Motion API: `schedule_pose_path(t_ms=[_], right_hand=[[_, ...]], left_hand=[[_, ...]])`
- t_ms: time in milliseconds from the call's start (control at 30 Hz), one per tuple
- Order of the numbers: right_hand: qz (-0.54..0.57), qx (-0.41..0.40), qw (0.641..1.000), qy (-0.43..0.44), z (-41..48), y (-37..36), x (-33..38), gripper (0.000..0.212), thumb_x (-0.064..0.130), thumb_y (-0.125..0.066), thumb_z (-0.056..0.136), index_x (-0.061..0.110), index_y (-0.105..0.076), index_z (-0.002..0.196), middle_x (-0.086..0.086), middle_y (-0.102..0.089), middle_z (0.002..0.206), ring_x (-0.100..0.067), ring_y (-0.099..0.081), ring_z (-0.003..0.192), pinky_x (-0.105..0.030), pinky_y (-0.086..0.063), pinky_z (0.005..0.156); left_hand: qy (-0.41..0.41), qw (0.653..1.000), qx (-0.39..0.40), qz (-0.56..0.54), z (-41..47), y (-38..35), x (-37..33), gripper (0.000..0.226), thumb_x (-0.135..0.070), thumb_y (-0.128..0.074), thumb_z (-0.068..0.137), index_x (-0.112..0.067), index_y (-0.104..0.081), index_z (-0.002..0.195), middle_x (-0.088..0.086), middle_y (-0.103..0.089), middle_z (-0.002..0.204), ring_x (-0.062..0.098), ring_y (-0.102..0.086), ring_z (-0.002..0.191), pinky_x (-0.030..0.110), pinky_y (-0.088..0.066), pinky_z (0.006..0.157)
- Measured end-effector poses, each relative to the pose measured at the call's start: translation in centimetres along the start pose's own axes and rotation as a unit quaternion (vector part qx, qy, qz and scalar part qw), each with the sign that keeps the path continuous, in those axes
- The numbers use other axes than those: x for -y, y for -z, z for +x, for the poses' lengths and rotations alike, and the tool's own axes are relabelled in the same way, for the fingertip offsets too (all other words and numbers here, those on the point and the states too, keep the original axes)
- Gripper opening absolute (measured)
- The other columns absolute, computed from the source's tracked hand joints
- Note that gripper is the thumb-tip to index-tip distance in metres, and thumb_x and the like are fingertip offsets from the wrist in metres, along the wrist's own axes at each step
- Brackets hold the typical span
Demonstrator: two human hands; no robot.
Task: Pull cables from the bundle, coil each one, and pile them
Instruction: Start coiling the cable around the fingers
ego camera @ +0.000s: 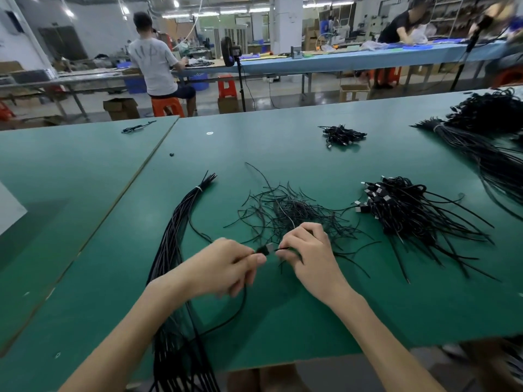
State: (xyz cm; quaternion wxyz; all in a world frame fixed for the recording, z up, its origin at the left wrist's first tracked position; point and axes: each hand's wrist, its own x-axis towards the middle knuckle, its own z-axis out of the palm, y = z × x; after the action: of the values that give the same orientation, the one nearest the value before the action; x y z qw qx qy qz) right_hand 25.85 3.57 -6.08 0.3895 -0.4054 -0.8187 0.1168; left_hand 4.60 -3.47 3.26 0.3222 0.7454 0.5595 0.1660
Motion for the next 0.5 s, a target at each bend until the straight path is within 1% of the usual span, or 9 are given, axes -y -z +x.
schedule_pose_path(t_ms=[33, 100, 133, 200, 267, 300, 367, 433, 500], right_hand=[[-0.004, -0.001, 1.000, 0.002, 0.0, 0.0, 0.1, 0.007, 0.027, -0.073, 0.094, 0.020, -0.072, 0.092, 0.017, -0.065, 0.097, -0.012, -0.042, 0.116, -0.031, -0.029, 0.105], [0.005, -0.023, 1.000, 0.000, 0.0, 0.3, 0.4, 0.010, 0.029, -0.071, 0.095, 0.020, -0.071, 0.093, 0.016, -0.065, 0.095, -0.011, -0.045, 0.116, -0.028, -0.027, 0.107], [0.012, -0.040, 0.999, -0.002, 0.0, 0.5, 0.5, 0.011, 0.030, -0.070, 0.096, 0.020, -0.070, 0.093, 0.015, -0.065, 0.094, -0.010, -0.045, 0.114, -0.025, -0.026, 0.107], [0.017, -0.064, 0.998, -0.002, -0.2, 0.8, 0.7, 0.011, 0.030, -0.069, 0.097, 0.019, -0.070, 0.093, 0.014, -0.064, 0.091, -0.009, -0.047, 0.109, -0.019, -0.024, 0.106], [0.009, -0.073, 0.997, 0.013, -0.4, 0.8, 1.0, 0.012, 0.029, -0.066, 0.099, 0.019, -0.070, 0.094, 0.013, -0.064, 0.089, -0.010, -0.050, 0.103, -0.021, -0.031, 0.102], [0.000, -0.075, 0.997, 0.026, -0.5, 0.8, 1.2, 0.013, 0.029, -0.064, 0.099, 0.018, -0.070, 0.095, 0.013, -0.064, 0.089, -0.011, -0.052, 0.099, -0.023, -0.035, 0.099], [-0.032, -0.072, 0.995, 0.063, -0.6, 0.8, 1.5, 0.018, 0.029, -0.058, 0.101, 0.017, -0.071, 0.097, 0.012, -0.066, 0.087, -0.012, -0.053, 0.094, -0.027, -0.039, 0.094], [-0.058, -0.062, 0.991, 0.100, -0.7, 0.7, 1.7, 0.022, 0.029, -0.055, 0.102, 0.015, -0.071, 0.098, 0.009, -0.067, 0.086, -0.013, -0.054, 0.090, -0.027, -0.040, 0.092], [-0.070, -0.055, 0.989, 0.122, -0.9, 0.5, 1.9, 0.022, 0.027, -0.054, 0.103, 0.013, -0.071, 0.101, 0.008, -0.067, 0.085, -0.013, -0.054, 0.087, -0.027, -0.042, 0.090]], left_hand=[[0.014, 0.994, -0.002, 0.105, 0.0, -0.4, 0.2, 0.046, -0.045, -0.046, 0.107, -0.016, -0.060, 0.074, 0.003, -0.067, 0.060, 0.020, -0.058, 0.049, 0.033, -0.054, 0.059], [0.002, 0.957, -0.048, 0.288, 0.2, -1.3, 1.0, 0.043, -0.049, -0.042, 0.107, -0.019, -0.056, 0.081, -0.005, -0.066, 0.074, 0.016, -0.059, 0.067, 0.034, -0.051, 0.078], [-0.019, 0.935, -0.083, 0.344, 0.4, -1.8, 1.4, 0.041, -0.049, -0.040, 0.107, -0.019, -0.059, 0.086, -0.007, -0.068, 0.082, 0.016, -0.062, 0.078, 0.032, -0.049, 0.087], [-0.063, 0.912, -0.166, 0.370, 1.0, -2.6, 2.1, 0.040, -0.047, -0.043, 0.106, -0.018, -0.070, 0.100, -0.006, -0.074, 0.101, 0.017, -0.068, 0.100, 0.030, -0.046, 0.100], [-0.083, 0.911, -0.240, 0.326, 1.6, -3.5, 2.5, 0.046, -0.048, -0.041, 0.103, -0.019, -0.074, 0.117, -0.004, -0.073, 0.123, 0.017, -0.066, 0.120, 0.031, -0.046, 0.106], [-0.082, 0.917, -0.257, 0.294, 2.0, -3.7, 2.6, 0.048, -0.048, -0.039, 0.103, -0.021, -0.072, 0.124, -0.005, -0.068, 0.135, 0.015, -0.059, 0.131, 0.030, -0.042, 0.111], [-0.081, 0.932, -0.271, 0.225, 2.8, -3.7, 2.9, 0.049, -0.047, -0.037, 0.104, -0.023, -0.066, 0.136, -0.012, -0.051, 0.152, 0.005, -0.038, 0.148, 0.024, -0.030, 0.118], [-0.085, 0.950, -0.278, 0.114, 3.5, -3.7, 3.3, 0.049, -0.045, -0.038, 0.104, -0.019, -0.066, 0.136, -0.018, -0.042, 0.157, -0.002, -0.024, 0.152, 0.022, -0.025, 0.119], [-0.073, 0.956, -0.281, -0.033, 3.9, -4.0, 3.2, 0.047, -0.040, -0.042, 0.105, -0.015, -0.065, 0.136, -0.020, -0.043, 0.154, -0.006, -0.024, 0.150, 0.019, -0.026, 0.119]])
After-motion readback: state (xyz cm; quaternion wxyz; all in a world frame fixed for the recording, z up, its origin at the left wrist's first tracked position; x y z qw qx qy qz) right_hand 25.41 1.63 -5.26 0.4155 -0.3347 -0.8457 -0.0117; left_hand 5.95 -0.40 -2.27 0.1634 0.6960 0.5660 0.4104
